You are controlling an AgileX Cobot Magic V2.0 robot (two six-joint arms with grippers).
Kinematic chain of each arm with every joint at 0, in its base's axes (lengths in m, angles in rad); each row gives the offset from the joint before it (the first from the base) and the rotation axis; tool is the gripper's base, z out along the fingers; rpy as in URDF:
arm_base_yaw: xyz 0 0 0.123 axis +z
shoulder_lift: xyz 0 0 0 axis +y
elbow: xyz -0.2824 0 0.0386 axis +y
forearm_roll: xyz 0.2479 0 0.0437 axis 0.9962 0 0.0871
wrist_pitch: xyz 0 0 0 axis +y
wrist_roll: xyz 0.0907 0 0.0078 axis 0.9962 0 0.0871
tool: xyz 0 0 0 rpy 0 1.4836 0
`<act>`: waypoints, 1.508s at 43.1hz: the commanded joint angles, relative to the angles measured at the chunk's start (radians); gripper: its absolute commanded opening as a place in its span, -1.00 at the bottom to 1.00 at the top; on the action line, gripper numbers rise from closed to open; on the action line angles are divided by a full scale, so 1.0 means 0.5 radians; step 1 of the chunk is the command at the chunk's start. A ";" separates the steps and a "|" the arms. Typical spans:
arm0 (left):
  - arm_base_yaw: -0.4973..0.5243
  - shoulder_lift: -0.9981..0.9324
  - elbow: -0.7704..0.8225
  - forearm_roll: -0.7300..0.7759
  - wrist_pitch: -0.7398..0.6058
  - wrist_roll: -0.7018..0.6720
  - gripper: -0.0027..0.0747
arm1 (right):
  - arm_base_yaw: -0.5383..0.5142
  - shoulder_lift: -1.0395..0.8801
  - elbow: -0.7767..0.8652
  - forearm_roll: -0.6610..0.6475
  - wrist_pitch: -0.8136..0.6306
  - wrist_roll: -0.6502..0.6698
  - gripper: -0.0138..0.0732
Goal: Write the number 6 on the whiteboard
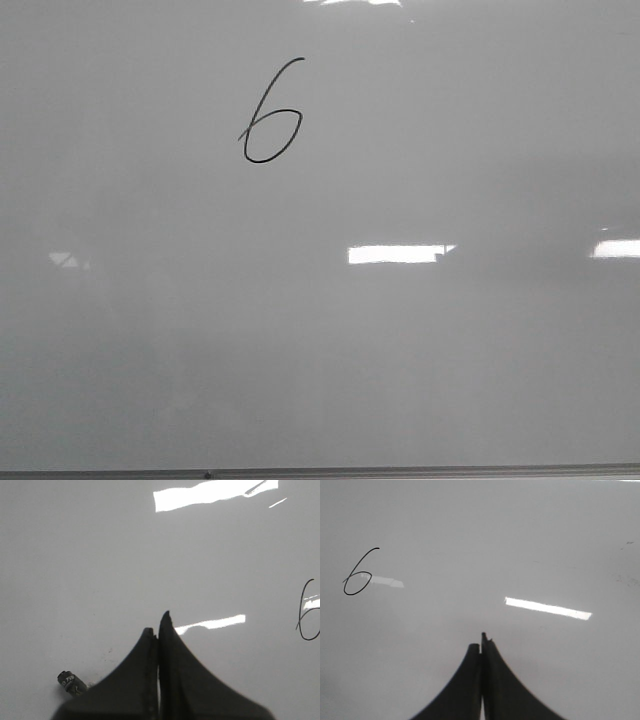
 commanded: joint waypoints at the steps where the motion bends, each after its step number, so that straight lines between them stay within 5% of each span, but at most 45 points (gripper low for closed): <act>1: -0.010 0.016 -0.050 -0.021 -0.157 -0.017 -0.98 | -0.013 0.018 -0.052 -0.013 -0.172 0.000 -0.82; 27: 0.247 -0.418 0.662 0.076 -0.181 -0.334 -0.98 | -0.013 0.018 -0.052 -0.013 -0.170 0.000 -0.82; 65: 0.247 -0.417 0.657 0.076 -0.052 -0.334 -0.98 | -0.013 0.018 -0.052 -0.013 -0.166 0.000 -0.82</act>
